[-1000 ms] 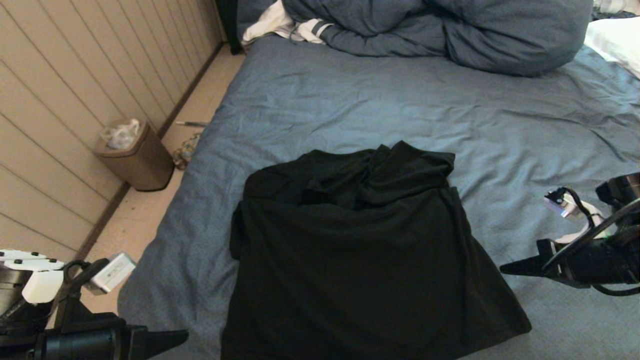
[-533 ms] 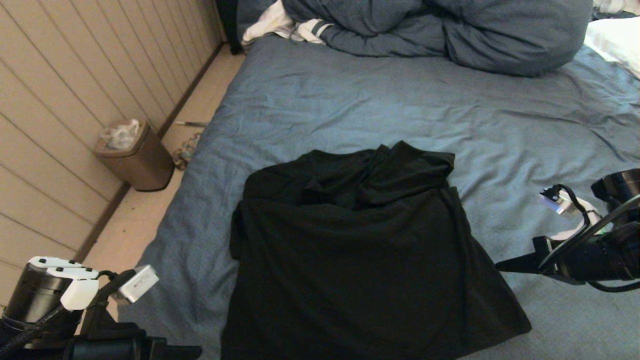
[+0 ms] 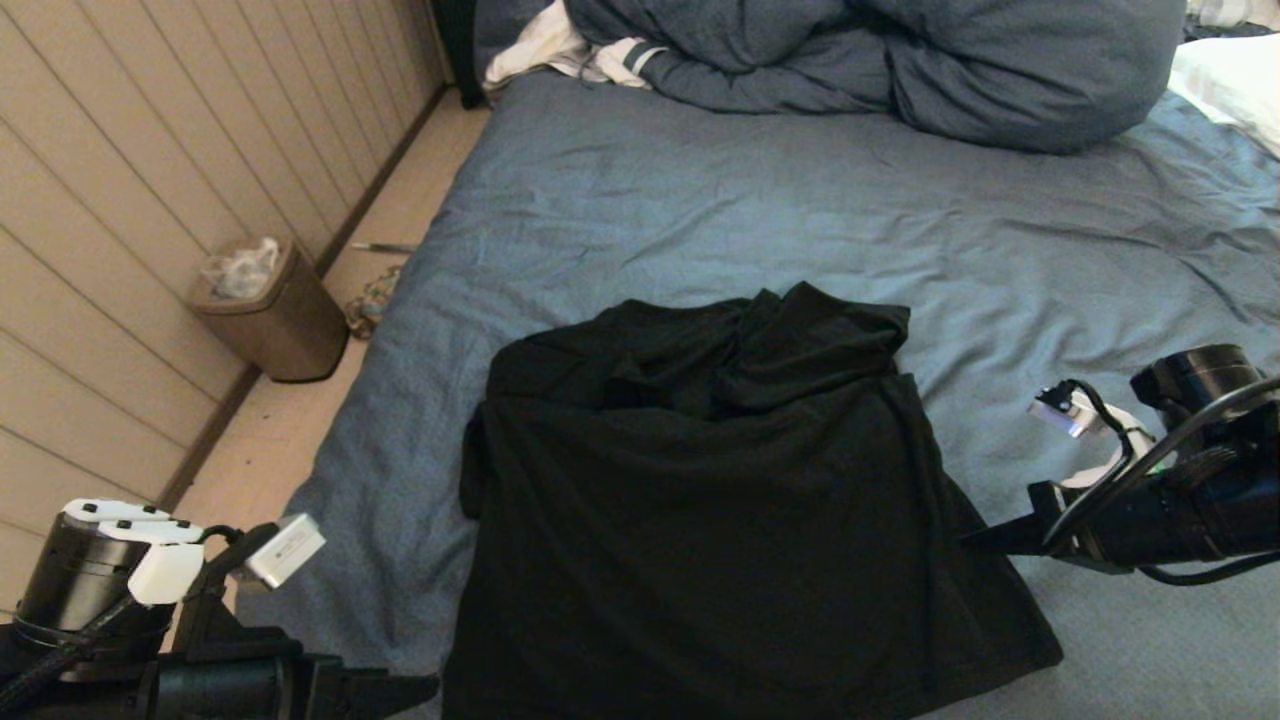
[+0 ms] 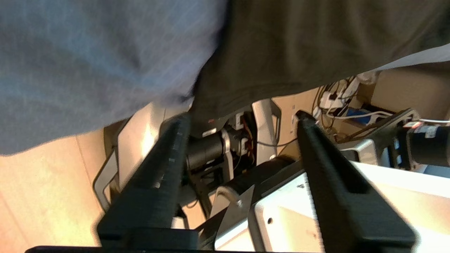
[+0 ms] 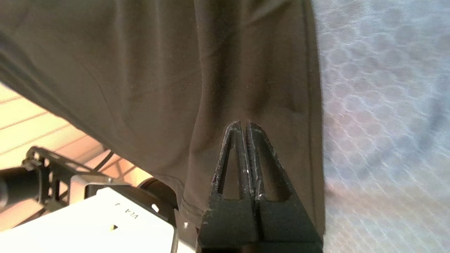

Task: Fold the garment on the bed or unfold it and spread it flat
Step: Fold the black T-shirt

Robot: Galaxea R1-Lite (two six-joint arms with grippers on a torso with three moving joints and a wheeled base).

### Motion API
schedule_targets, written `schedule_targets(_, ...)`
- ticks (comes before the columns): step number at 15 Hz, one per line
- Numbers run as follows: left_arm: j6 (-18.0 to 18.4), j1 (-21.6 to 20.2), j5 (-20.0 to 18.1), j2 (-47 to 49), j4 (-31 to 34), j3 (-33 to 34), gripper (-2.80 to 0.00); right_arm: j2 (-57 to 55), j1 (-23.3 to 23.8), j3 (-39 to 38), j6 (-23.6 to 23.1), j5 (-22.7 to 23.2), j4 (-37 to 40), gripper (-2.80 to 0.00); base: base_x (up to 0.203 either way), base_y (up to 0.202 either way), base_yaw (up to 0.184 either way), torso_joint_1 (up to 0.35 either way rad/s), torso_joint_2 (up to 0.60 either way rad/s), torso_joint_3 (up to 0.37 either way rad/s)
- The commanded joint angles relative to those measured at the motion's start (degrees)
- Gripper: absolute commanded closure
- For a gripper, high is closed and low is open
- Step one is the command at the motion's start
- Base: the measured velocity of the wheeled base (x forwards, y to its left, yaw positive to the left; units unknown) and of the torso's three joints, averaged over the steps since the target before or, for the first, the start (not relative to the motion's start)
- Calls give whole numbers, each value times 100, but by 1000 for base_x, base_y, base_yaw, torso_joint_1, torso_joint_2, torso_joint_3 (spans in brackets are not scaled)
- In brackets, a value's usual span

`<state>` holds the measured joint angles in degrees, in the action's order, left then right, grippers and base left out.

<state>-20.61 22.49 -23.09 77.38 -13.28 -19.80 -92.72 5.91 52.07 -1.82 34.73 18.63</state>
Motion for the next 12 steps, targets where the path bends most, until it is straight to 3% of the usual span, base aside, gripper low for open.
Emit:
schedule_targets(1,-101,-3,-11,-4,-14,-199,-280,-208,-139,-3,-29,-12,-8,-280,0,0,0,0,0,0)
schedule_targets(8,-303,1,-99,60,-72,-672,-280,-280,-858,123,-1,-242,12,-280,0,0,0,0,0,0)
schedule_targets(12,-303,1,-108,102,-149,-648,-280,-455,-925,113,77,-300,45,-280,0,0,0,0,0,0)
